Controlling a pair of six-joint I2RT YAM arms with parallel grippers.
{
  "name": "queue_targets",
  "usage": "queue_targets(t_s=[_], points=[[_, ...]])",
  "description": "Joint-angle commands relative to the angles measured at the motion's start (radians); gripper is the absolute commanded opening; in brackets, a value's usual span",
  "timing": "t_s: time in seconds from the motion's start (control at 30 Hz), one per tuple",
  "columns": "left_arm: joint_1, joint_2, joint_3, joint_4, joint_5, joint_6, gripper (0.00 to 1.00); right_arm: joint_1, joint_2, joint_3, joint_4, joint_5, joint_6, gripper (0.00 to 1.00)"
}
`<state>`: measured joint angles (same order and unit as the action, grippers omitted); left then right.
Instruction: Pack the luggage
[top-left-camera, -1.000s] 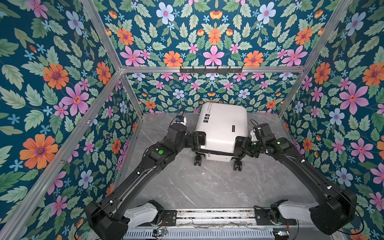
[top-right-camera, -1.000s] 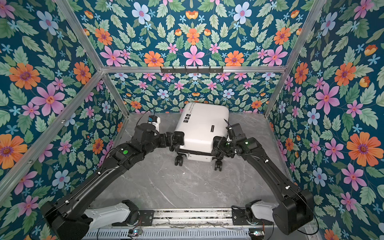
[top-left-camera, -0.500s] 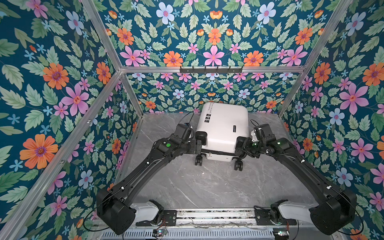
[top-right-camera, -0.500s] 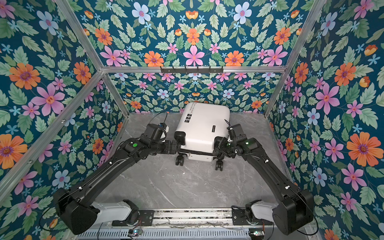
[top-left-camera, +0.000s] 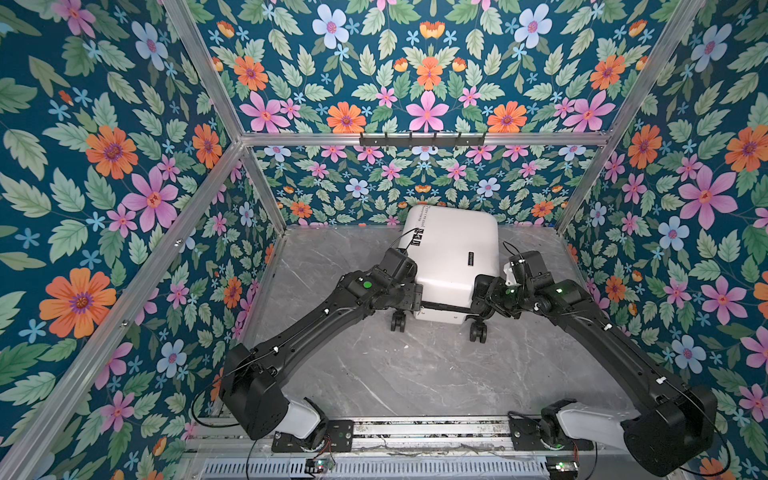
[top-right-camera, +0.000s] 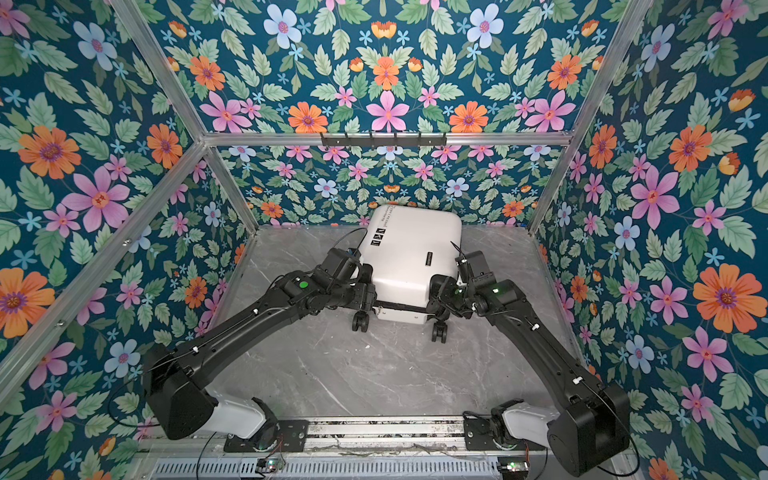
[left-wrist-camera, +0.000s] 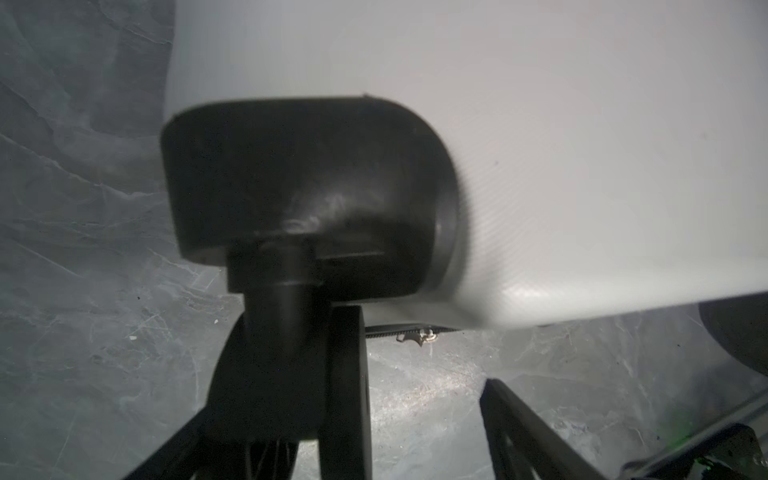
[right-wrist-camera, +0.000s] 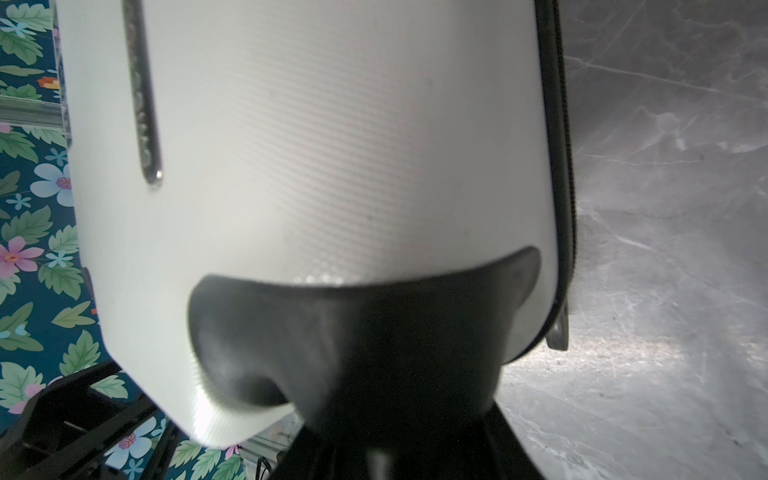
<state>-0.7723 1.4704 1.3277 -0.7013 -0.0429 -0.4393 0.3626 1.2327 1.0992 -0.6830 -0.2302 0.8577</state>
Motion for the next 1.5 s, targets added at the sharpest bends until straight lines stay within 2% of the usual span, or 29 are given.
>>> queue_targets(t_s=[0.0, 0.07, 0.13, 0.3, 0.47, 0.67, 0.73, 0.83, 0.9, 1.07, 1.17, 1.23, 1.27, 1.37, 1.47], points=[[-0.003, 0.016, 0.012, -0.03, -0.057, -0.005, 0.8, -0.003, -0.004, -0.005, -0.01, 0.049, 0.021, 0.0], [-0.005, 0.018, 0.003, -0.03, -0.049, -0.004, 0.64, -0.004, 0.0, -0.008, -0.001, 0.045, 0.011, 0.0], [-0.005, 0.016, -0.006, -0.029, -0.048, -0.006, 0.4, -0.003, 0.014, -0.003, -0.004, 0.043, -0.006, 0.0], [-0.005, -0.003, -0.022, -0.036, -0.057, -0.034, 0.0, -0.005, 0.058, 0.03, -0.01, 0.046, -0.051, 0.0], [-0.008, -0.06, -0.039, -0.063, -0.067, -0.099, 0.0, -0.01, 0.149, 0.119, -0.009, 0.031, -0.103, 0.0], [-0.067, -0.118, -0.056, -0.072, -0.108, -0.186, 0.0, -0.025, 0.252, 0.275, -0.062, 0.043, -0.171, 0.0], [-0.077, -0.128, -0.054, -0.057, -0.124, -0.221, 0.0, -0.028, 0.264, 0.312, -0.089, 0.063, -0.186, 0.22], [-0.078, -0.153, -0.049, 0.006, -0.13, -0.286, 0.0, -0.028, 0.218, 0.313, -0.09, 0.12, -0.204, 0.48], [-0.078, -0.165, -0.037, 0.033, -0.139, -0.336, 0.0, -0.028, 0.156, 0.298, -0.086, 0.172, -0.214, 0.59], [-0.079, -0.185, 0.01, 0.068, -0.163, -0.422, 0.0, -0.028, -0.017, 0.277, -0.095, 0.27, -0.252, 0.73], [-0.079, -0.184, 0.047, 0.079, -0.175, -0.451, 0.0, -0.028, -0.076, 0.288, -0.119, 0.234, -0.271, 0.75], [-0.082, -0.172, 0.073, 0.096, -0.168, -0.467, 0.0, -0.006, -0.093, 0.264, -0.126, 0.138, -0.235, 0.65], [-0.084, -0.165, 0.085, 0.102, -0.166, -0.473, 0.0, 0.026, -0.101, 0.246, -0.126, 0.128, -0.213, 0.62], [-0.099, -0.14, 0.109, 0.132, -0.171, -0.487, 0.0, 0.209, -0.122, 0.171, -0.09, 0.187, -0.142, 0.59], [-0.111, -0.124, 0.116, 0.156, -0.18, -0.509, 0.0, 0.367, -0.109, 0.107, -0.027, 0.241, -0.017, 0.59]])
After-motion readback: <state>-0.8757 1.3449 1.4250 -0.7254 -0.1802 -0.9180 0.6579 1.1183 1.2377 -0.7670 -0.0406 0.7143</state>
